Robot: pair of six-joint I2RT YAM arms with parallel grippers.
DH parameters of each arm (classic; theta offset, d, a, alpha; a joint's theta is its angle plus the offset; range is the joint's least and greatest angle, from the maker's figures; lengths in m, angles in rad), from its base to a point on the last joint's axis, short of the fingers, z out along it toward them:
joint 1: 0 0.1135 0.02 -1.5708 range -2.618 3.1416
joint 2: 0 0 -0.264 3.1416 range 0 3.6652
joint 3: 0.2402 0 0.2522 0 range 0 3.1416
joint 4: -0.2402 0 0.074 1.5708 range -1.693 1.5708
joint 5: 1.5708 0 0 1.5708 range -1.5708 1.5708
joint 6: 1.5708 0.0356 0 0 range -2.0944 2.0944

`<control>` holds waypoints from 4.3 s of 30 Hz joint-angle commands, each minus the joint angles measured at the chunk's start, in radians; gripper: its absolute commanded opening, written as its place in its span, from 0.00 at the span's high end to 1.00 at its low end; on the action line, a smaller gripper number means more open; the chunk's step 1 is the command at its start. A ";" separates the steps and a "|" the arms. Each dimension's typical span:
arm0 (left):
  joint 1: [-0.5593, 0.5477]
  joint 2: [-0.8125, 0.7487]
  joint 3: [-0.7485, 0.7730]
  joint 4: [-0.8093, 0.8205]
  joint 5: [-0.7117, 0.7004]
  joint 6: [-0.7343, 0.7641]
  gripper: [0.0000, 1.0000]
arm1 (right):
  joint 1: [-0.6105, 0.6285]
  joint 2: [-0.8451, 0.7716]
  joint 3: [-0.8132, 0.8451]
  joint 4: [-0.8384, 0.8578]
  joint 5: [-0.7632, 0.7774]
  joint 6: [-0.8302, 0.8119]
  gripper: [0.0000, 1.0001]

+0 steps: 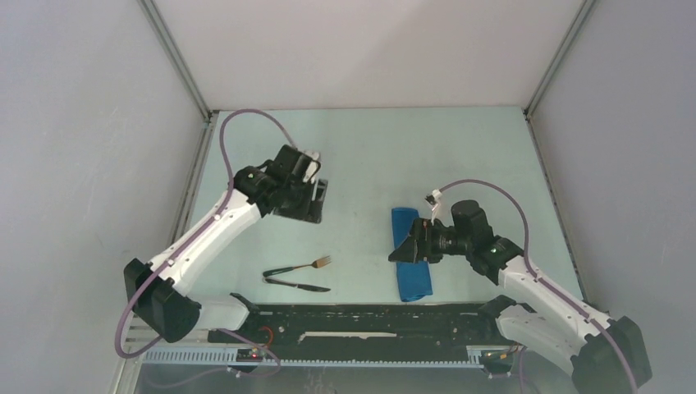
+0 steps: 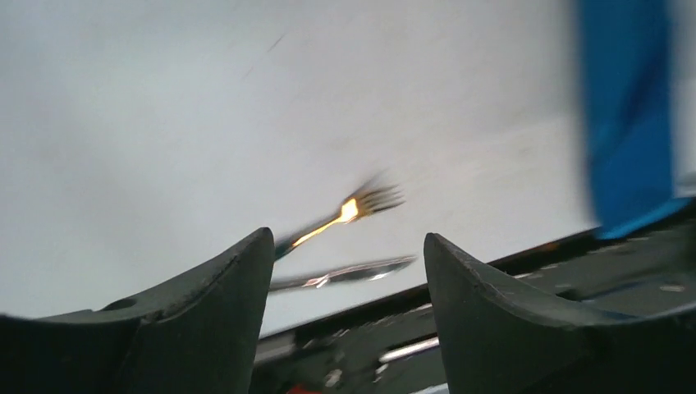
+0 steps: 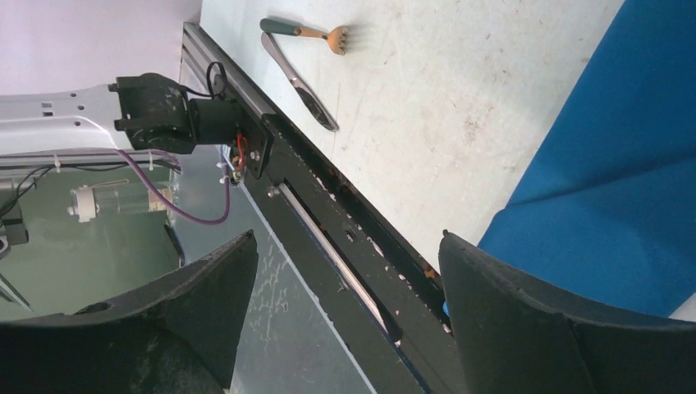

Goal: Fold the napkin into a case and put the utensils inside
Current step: Pick up the fork from the corner of the board, then stuff the fork into the folded napkin.

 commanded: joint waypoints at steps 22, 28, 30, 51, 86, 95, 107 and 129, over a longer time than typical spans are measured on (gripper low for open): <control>-0.134 0.232 -0.344 0.033 -0.172 0.244 0.52 | -0.145 -0.192 0.013 -0.203 -0.144 -0.121 0.12; -0.142 0.265 -0.341 0.029 -0.145 0.250 0.51 | -0.149 -0.194 0.013 -0.204 -0.153 -0.126 0.12; -0.143 0.291 -0.335 0.023 -0.141 0.253 0.48 | -0.149 -0.195 0.013 -0.203 -0.154 -0.125 0.12; -0.116 0.454 -0.244 -0.011 -0.135 0.296 0.73 | -0.158 -0.225 0.013 -0.182 -0.156 -0.086 0.13; -0.136 0.425 0.274 0.071 -0.276 -0.183 1.00 | -0.064 -0.102 -0.019 -0.286 0.234 0.042 0.25; -0.213 0.475 0.291 0.173 -0.089 -0.703 1.00 | -0.141 -0.150 -0.221 -0.038 0.041 0.124 0.64; -0.333 0.683 0.541 0.108 -0.245 -0.846 1.00 | -0.147 -0.116 -0.297 0.026 0.016 0.108 1.00; -0.400 0.935 0.836 -0.031 -0.436 -0.742 1.00 | -0.136 -0.144 -0.344 0.019 0.017 0.123 1.00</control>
